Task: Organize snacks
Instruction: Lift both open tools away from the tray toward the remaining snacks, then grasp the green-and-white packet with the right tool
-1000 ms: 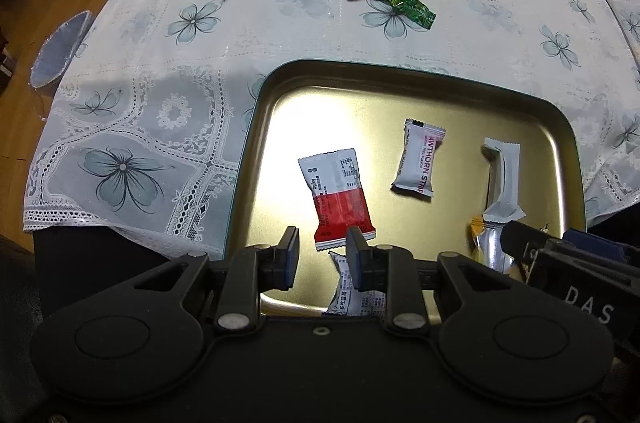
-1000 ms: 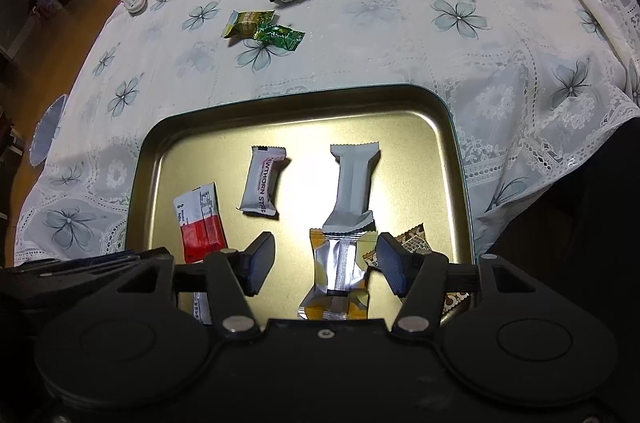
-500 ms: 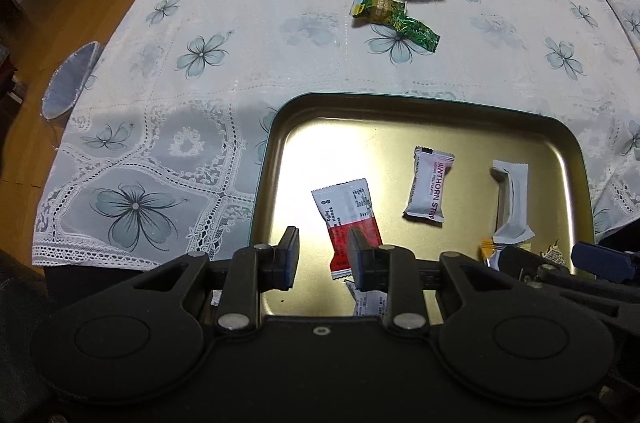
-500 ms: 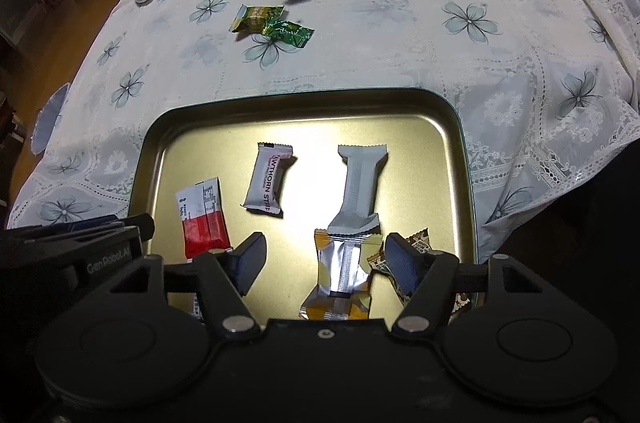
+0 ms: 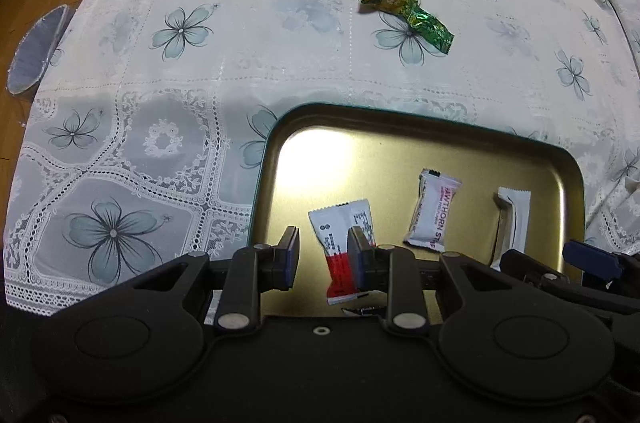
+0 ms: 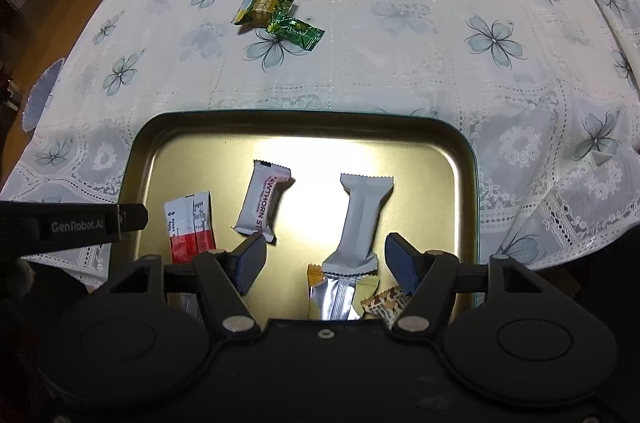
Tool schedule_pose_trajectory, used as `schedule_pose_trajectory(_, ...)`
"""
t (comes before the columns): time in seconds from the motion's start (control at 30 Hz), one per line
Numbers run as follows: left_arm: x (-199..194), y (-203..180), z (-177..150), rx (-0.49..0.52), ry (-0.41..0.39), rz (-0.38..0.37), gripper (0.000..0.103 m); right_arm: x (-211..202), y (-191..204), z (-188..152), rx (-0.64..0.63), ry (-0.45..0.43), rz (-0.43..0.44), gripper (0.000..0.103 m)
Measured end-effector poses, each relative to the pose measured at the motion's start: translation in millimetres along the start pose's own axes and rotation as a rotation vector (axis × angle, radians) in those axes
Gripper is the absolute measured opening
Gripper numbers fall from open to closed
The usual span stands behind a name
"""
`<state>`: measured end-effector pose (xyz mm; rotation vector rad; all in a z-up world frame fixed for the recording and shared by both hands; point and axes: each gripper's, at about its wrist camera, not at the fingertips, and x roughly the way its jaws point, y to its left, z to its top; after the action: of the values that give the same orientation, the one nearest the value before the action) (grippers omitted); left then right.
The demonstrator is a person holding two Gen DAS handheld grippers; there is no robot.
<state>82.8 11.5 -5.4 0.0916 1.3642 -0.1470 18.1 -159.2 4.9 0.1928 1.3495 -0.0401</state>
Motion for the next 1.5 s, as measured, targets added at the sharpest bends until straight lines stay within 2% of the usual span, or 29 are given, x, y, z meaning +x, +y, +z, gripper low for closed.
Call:
schedule_pose_trajectory(0.4, 14, 7, 65, 0.001, -0.023, -0.009, 0.038, 23, -4, 74, -0.018, -0.025, -0.031, 0.069)
schedule_pose_trajectory(0.77, 56, 7, 134, -0.023, -0.031, -0.015, 0.037, 67, -9, 147, 0.074, -0.032, -0.024, 0.068)
schedule_pose_trajectory(0.97, 72, 10, 164, -0.028, -0.069, -0.022, 0.037, 88, -11, 185, 0.143, -0.050, -0.026, 0.068)
schedule_pose_trajectory(1.27, 93, 36, 170, -0.069, -0.076, -0.069, 0.037, 105, -5, 236, 0.227, -0.119, 0.024, 0.069)
schedule_pose_trajectory(1.43, 100, 43, 164, -0.050, -0.105, -0.034, 0.037, 123, 5, 261, 0.265, -0.136, 0.031, 0.069)
schedule_pose_trajectory(1.5, 107, 44, 163, -0.052, -0.084, -0.033, 0.037, 131, 9, 268, 0.273, -0.137, 0.009, 0.069)
